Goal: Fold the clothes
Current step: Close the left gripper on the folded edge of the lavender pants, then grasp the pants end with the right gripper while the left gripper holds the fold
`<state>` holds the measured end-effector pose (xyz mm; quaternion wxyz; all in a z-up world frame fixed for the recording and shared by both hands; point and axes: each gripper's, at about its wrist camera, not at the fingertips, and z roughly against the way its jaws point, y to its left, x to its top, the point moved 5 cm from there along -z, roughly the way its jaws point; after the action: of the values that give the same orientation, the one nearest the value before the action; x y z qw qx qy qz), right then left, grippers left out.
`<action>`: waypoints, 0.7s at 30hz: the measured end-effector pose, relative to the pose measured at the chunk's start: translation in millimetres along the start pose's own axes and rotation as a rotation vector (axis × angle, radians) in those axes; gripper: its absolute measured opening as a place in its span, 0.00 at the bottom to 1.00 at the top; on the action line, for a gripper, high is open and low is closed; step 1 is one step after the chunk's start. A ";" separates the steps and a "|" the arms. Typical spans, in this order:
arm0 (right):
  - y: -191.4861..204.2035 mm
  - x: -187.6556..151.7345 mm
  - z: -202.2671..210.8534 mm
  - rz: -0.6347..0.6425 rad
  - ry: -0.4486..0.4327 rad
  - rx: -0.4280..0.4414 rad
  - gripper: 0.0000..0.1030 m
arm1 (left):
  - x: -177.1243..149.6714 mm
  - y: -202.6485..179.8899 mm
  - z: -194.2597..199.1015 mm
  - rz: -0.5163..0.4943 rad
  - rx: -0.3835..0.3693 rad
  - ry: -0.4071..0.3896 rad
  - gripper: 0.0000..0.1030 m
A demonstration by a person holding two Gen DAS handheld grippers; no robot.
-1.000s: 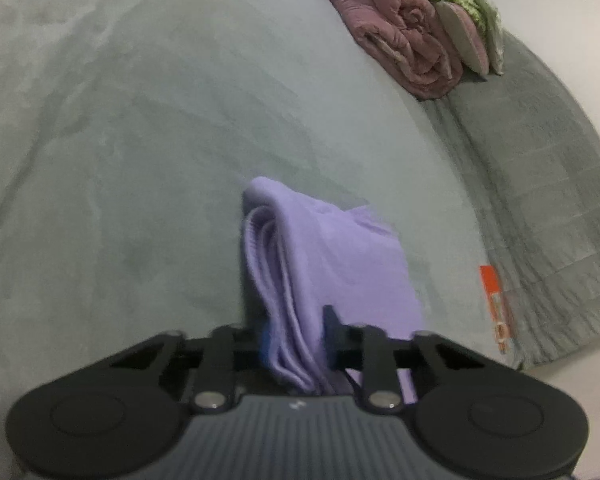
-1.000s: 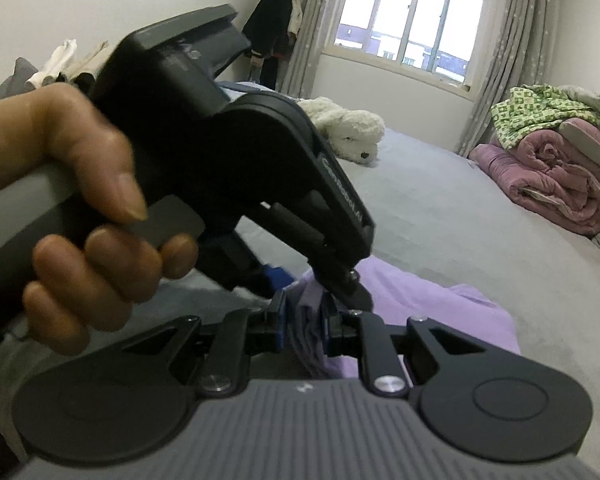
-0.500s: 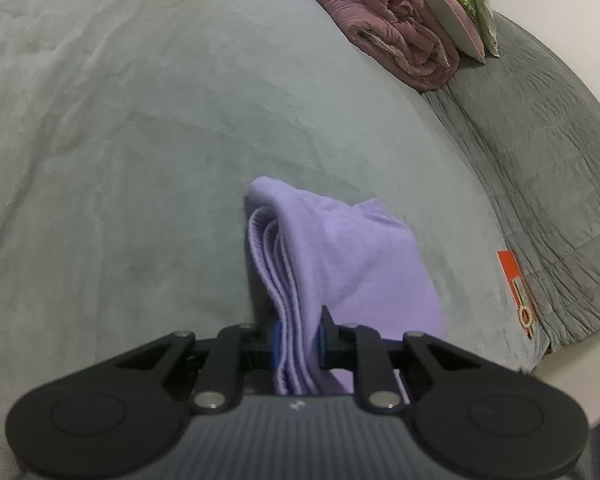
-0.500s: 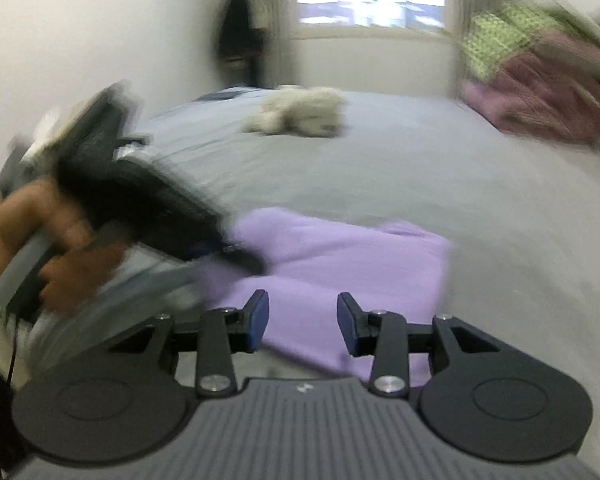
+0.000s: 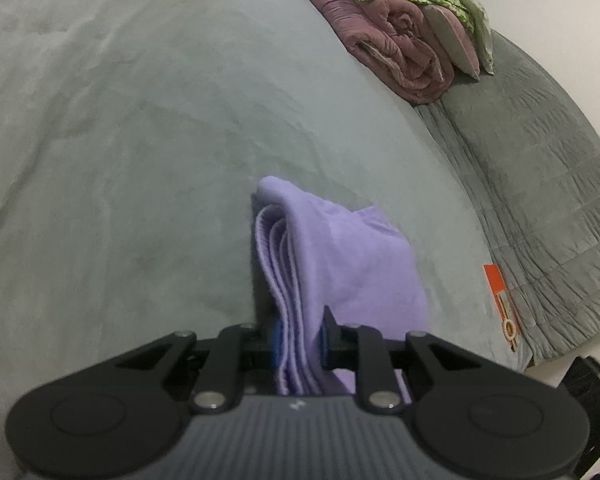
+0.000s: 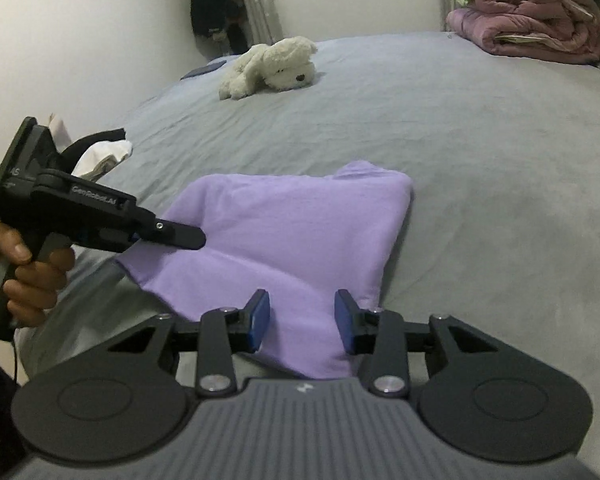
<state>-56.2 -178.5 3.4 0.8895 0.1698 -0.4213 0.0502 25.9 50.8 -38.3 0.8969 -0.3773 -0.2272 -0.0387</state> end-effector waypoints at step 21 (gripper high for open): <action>-60.8 25.2 -32.4 -0.187 0.046 -0.032 0.42 | 8.9 -4.8 -16.5 0.047 -0.028 -0.037 0.19</action>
<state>-2.3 -225.7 -12.2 0.9023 0.1930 -0.3839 -0.0360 39.0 36.9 -41.5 0.8879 -0.3955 -0.2344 -0.0138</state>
